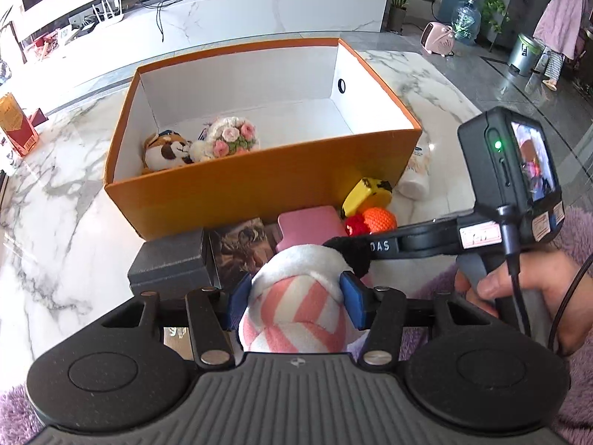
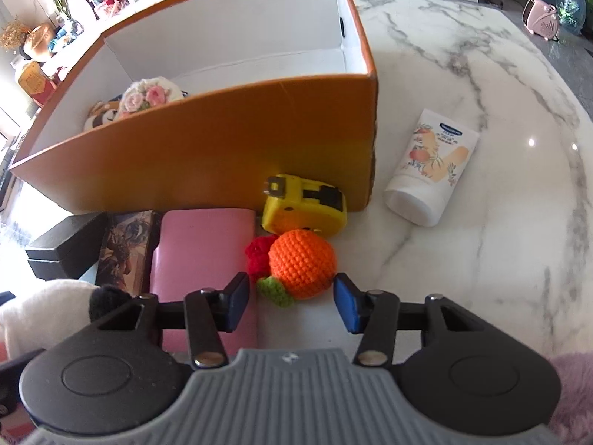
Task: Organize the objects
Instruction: 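Grasp the crocheted orange fruit with right gripper while left gripper grasps the striped plush, then lift and carry the striped plush with left gripper into the box while right carries the orange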
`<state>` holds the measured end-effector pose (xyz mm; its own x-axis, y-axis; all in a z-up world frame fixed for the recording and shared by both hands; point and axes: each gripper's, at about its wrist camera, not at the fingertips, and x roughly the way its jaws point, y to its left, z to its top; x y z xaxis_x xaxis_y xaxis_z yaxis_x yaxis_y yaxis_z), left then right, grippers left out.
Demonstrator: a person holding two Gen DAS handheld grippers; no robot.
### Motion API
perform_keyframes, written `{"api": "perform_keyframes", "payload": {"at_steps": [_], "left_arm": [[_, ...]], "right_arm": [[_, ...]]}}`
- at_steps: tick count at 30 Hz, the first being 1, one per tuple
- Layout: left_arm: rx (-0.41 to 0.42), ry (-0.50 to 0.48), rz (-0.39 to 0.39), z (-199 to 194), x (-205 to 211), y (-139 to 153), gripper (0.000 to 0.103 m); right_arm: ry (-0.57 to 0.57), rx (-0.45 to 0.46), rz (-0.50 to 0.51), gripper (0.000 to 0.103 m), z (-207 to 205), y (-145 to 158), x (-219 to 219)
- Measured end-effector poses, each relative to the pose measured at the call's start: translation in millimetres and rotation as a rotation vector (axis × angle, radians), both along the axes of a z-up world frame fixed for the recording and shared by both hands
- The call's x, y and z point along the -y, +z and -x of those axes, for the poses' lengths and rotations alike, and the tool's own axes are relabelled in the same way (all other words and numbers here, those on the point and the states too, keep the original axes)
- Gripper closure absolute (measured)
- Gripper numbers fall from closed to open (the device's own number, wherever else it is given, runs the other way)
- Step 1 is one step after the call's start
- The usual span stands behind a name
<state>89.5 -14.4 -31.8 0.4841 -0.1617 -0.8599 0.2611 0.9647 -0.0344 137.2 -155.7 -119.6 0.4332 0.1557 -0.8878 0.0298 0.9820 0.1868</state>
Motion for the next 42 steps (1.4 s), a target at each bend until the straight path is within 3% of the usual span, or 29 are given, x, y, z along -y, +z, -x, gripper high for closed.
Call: {"api": "perform_keyframes", "payload": {"at_steps": [15,16,21,29,36,42], "left_arm": [[-0.011,0.027,0.068,-8.4,-9.1,6.4,0.043],[-0.007,0.027,0.077,-8.2,-10.1,8.5,0.043],[0.036,0.024,0.131,-9.2,-13.6,25.9,0.043],[0.13,-0.005,0.174,-23.1,-12.9,63.8,0.043],[0.236,0.005,0.184,-51.7,-12.1,94.3,0.043],[0.278,0.046,0.219,-82.8,-14.5,100.0,0.043]], "right_arm": [[0.033,0.034,0.009,0.059,24.7,12.4,-3.5],[0.038,0.048,0.011,0.064,29.4,17.1,-3.8],[0.077,0.098,-0.027,0.064,43.2,43.0,-1.4],[0.1,0.221,-0.002,0.065,46.4,93.1,2.1],[0.144,0.336,0.033,0.065,21.6,143.6,5.7],[0.175,0.388,0.068,0.065,-11.3,166.3,1.1]]}}
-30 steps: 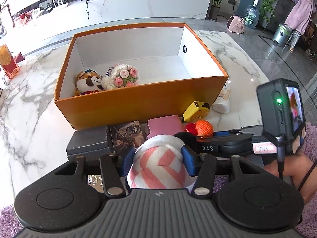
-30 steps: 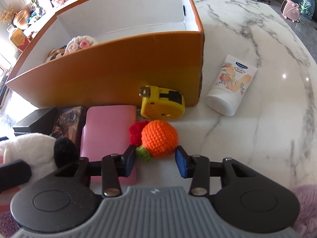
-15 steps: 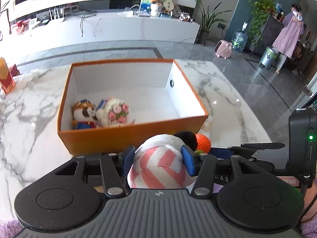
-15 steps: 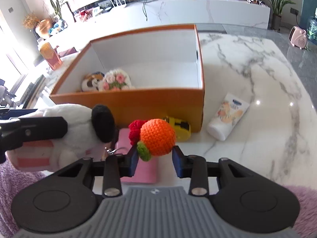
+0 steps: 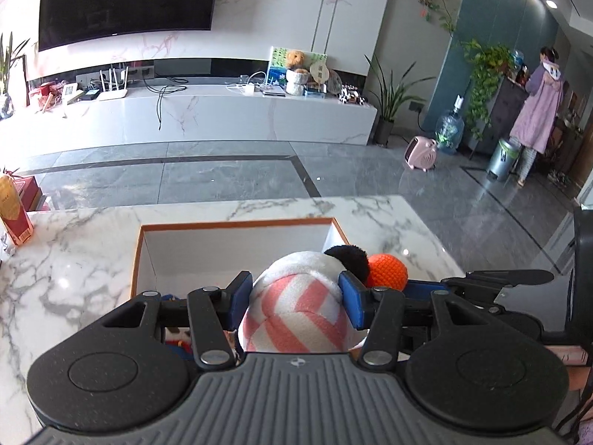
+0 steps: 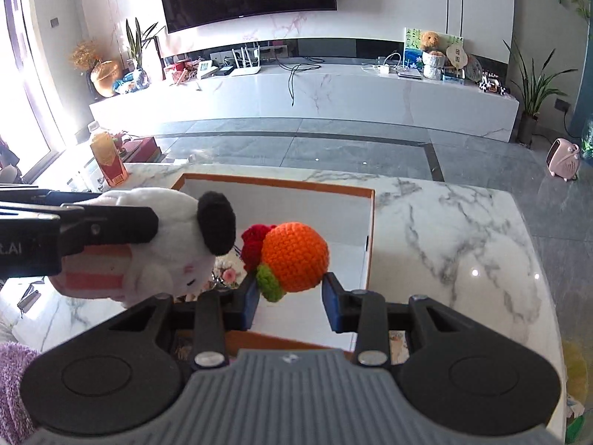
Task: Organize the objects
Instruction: 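Lift and carry the striped plush with left gripper into the box while right carries the orange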
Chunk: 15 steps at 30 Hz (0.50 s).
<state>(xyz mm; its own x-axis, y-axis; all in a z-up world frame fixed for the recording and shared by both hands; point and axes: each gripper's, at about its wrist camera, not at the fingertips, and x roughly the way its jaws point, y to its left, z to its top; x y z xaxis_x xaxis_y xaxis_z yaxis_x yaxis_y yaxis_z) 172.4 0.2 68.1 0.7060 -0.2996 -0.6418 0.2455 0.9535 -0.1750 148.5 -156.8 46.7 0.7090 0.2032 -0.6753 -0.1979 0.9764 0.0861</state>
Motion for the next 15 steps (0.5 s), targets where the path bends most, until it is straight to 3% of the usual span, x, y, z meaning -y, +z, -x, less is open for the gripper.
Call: {"api": "perform_keyframes", "payload": {"at_steps": [5,15], "left_arm": [[-0.032,0.035,0.028,-33.0,-6.9,-15.2,0.043],[-0.251,0.119,0.215,-85.0,-39.0,-91.6,0.044]], "right_arm": [[0.022,-0.018,0.011,0.065,-31.1,0.0,-2.7],[0.057,-0.195,-0.023,0.065,-79.5,-51.2,1.8]]}}
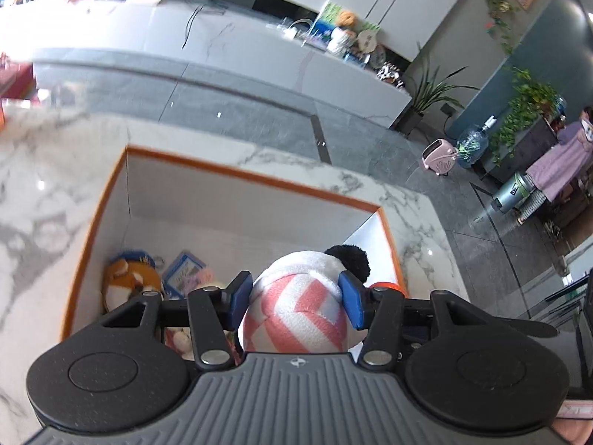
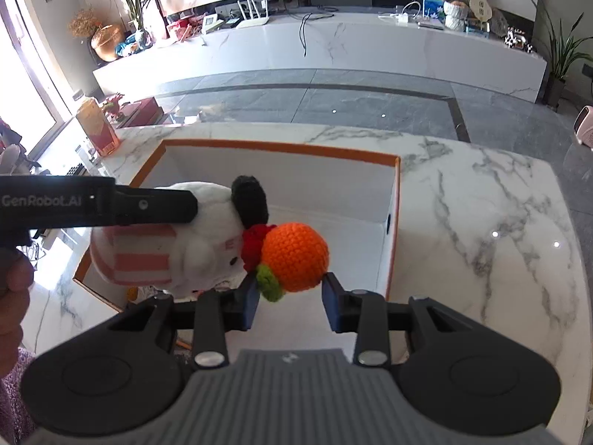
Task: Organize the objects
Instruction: 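Lift and carry the striped plush with left gripper into the box while right carries the orange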
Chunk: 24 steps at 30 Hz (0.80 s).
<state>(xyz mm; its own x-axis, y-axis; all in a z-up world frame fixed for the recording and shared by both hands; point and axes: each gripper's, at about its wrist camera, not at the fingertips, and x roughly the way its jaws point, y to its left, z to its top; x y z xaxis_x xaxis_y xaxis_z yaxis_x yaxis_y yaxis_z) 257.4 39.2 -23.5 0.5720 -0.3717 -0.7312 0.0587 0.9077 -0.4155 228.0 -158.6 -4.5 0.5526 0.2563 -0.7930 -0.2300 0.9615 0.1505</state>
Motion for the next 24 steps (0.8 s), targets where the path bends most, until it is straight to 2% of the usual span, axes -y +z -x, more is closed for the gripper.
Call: {"api": "perform_keyframes", "payload": {"at_steps": [4,9,13,18,24], "left_arm": [[-0.061,-0.003,0.026,-1.8,-0.8,-23.8,0.044],[-0.123,-0.003,0.035,-3.0,-0.3,-42.9,0.044],[-0.141,-0.009,-0.008,-3.8,0.9,-48.7,0.044],[-0.146,-0.038,-0.06,-1.6,4.9,-50.6,0.043],[-0.146,-0.096,-0.149,2.4,17.6,-59.0,0.042]], "right_arm": [[-0.002,-0.051,0.04,0.065,-6.1,-19.3,-1.4],[-0.022,-0.118,0.019,0.065,-13.7,-37.4,7.7],[0.011,-0.14,0.037,0.065,-13.5,-45.7,3.1],[0.07,-0.156,0.127,0.065,-17.4,-51.1,-13.1],[0.13,-0.228,0.186,0.065,-26.5,-53.3,-22.5]]}}
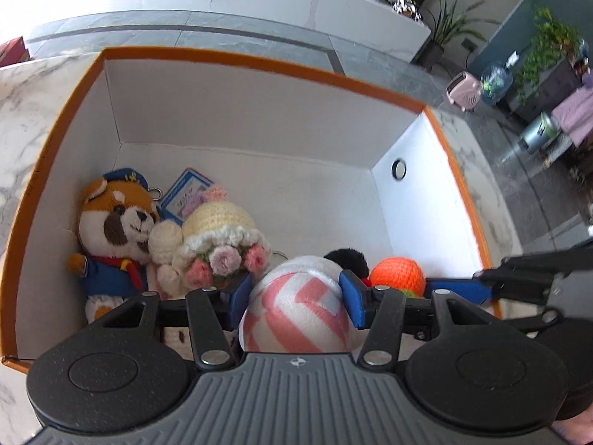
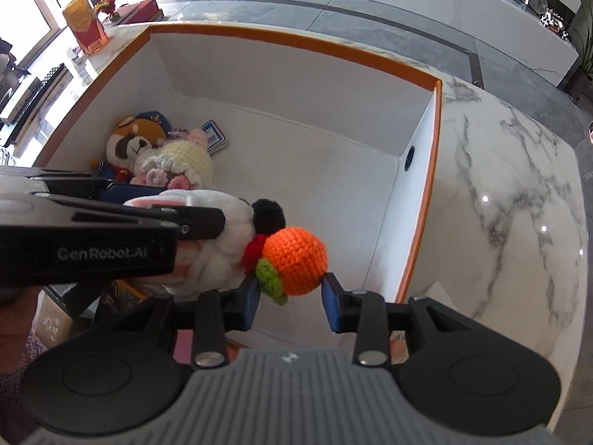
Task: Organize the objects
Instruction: 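Lift and carry the striped plush with left gripper into the box while right carries the orange, then lower both held toys beside the other plushes and open both grippers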
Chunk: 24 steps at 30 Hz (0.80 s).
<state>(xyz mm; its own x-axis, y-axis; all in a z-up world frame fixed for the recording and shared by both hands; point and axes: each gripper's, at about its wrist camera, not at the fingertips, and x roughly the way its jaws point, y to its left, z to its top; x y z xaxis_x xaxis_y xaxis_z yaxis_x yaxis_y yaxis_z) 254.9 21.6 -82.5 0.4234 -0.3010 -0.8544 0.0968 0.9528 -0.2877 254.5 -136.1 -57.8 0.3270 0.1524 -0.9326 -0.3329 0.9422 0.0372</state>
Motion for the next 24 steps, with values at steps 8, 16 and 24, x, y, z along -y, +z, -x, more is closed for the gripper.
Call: {"api": "perform_keyframes", "payload": {"at_steps": [8,16,24], "left_arm": [[-0.002,0.015,0.1,0.2,-25.7,24.0,0.041],[-0.047,-0.073,0.067,2.3,-22.9,32.1,0.057],[-0.047,-0.033,0.106,5.3,-22.4,26.3,0.057]], "right_arm": [[0.041,-0.082,0.029,0.065,-10.3,-2.5,-4.3],[0.076,-0.1,0.042,0.065,-11.0,-2.1,-7.4],[0.062,-0.009,0.029,0.066,-12.7,-2.3,-7.5]]}}
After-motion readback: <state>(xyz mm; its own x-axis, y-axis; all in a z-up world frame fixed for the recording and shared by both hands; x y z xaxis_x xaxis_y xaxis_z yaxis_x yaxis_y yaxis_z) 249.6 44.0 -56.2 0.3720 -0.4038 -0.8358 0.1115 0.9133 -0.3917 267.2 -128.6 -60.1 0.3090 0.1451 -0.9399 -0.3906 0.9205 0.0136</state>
